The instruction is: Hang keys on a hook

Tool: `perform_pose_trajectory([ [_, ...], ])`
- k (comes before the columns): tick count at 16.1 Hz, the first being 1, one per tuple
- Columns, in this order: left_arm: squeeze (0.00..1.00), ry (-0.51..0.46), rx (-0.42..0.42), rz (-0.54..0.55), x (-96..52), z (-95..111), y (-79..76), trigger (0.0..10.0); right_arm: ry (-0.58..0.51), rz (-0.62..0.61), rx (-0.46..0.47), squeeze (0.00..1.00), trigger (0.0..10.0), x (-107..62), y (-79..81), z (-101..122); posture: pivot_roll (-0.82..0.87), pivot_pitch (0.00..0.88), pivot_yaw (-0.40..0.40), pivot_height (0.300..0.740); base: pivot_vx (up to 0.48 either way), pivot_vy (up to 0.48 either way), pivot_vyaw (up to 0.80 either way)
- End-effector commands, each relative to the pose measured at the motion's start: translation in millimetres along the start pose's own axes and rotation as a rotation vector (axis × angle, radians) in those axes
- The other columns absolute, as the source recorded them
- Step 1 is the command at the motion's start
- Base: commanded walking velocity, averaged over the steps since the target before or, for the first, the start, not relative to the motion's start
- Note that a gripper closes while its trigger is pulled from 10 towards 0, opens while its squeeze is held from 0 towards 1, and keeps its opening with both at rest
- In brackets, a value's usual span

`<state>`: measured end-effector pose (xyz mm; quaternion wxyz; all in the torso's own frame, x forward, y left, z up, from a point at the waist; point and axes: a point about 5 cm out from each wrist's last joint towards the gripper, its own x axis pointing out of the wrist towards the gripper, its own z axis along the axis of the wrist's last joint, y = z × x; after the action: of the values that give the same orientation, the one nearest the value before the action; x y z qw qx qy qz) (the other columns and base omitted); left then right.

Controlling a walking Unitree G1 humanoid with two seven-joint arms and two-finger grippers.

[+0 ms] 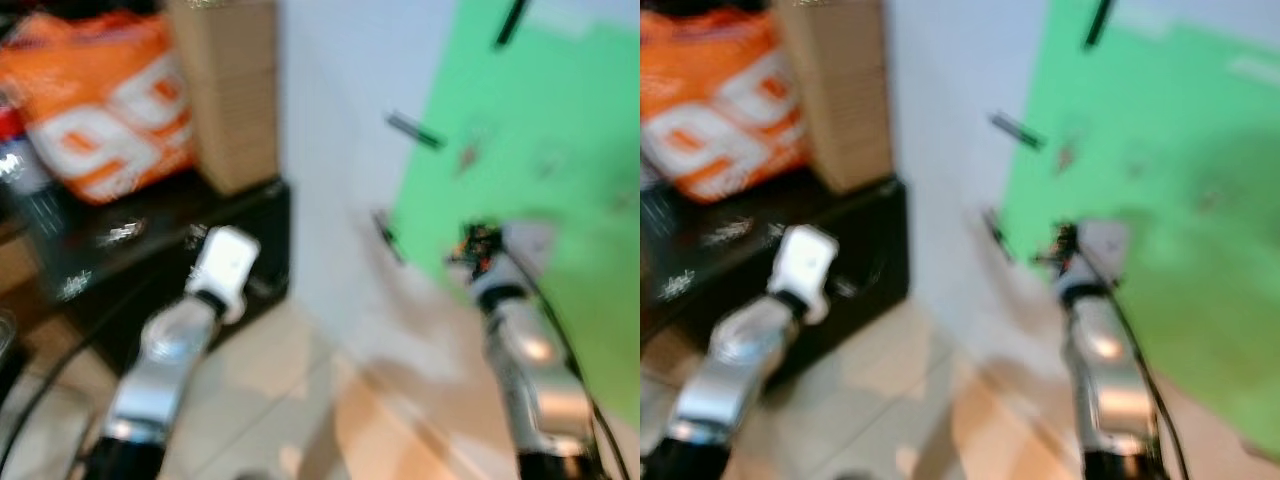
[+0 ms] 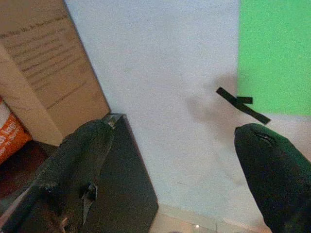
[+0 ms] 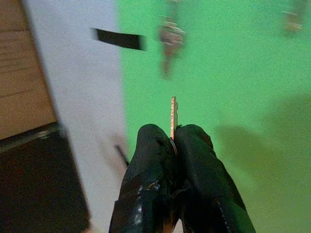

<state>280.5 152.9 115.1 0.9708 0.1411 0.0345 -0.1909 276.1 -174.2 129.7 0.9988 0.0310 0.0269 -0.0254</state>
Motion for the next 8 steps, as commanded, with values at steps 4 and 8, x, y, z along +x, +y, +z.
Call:
perform_pose_trajectory([
  [4, 0.0, -0.026, -0.002, -0.051, 4.1, 7.6, -9.2, 10.0, -0.006, -0.037, -0.012, 0.0, 10.0, -3.6, -14.2, 2.8, -0.04, 0.0, -0.009, 0.74, 0.302, 0.0, -0.8],
  [8, 0.0, -0.032, 0.004, -0.11, 2.2, 7.8, -14.5, 10.0, -0.015, -0.021, -0.025, 0.0, 10.0, -5.1, -13.8, 3.8, -0.04, 0.0, -0.011, 0.74, 0.069, 0.0, 0.0],
])
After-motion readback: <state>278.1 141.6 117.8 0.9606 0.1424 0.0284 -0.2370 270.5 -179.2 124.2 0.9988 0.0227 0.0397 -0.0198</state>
